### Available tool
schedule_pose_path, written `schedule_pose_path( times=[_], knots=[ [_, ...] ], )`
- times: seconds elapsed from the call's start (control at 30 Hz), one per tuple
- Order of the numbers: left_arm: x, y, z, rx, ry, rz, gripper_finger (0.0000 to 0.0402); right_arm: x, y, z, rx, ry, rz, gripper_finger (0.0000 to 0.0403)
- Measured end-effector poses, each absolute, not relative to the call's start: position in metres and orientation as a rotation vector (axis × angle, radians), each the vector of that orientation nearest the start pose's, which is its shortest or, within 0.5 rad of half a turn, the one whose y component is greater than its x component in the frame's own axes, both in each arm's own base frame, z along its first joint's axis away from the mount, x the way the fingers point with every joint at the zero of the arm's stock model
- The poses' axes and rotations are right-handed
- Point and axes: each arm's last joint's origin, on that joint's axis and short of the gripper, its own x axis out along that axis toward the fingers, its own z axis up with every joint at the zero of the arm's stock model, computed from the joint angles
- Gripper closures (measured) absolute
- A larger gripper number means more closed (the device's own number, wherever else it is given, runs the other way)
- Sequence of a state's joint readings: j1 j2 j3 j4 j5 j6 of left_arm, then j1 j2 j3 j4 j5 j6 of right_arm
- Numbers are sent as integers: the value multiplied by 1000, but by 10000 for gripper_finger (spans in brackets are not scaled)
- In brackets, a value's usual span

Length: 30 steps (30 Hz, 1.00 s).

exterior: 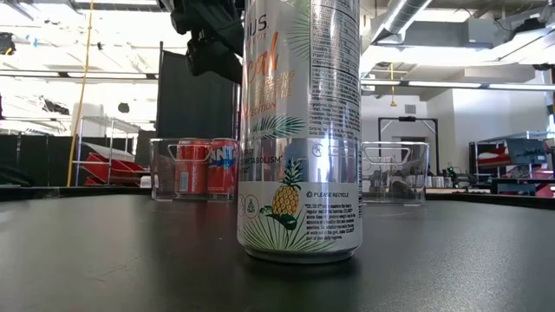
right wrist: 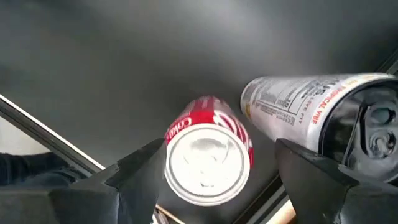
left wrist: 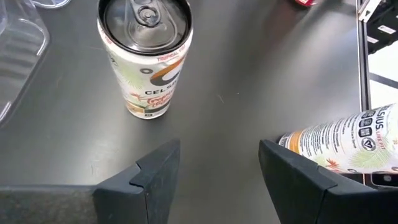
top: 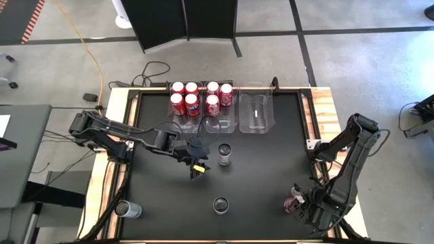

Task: Sort soda cans
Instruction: Put the red and white soda can into the middle transparent bin

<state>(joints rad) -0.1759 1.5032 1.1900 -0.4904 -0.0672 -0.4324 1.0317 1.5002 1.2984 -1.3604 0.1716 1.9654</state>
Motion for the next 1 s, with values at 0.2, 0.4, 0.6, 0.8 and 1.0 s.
schedule_pose_path(
  times=[0.2,0.4,0.6,0.8,1.0],
  knots=[
    [314,-60,278,-326,823,68,188,136,221,281,745,1276,-670,65],
    [309,-65,275,-317,872,64,188,131,226,281,848,1271,-720,31],
    [306,-69,273,-315,907,65,188,123,233,281,971,1260,-776,6],
    [304,-73,273,-311,908,53,188,132,236,273,954,1263,-816,4],
    [305,-73,274,-316,903,55,188,141,240,256,893,1255,-895,4]
  ],
)
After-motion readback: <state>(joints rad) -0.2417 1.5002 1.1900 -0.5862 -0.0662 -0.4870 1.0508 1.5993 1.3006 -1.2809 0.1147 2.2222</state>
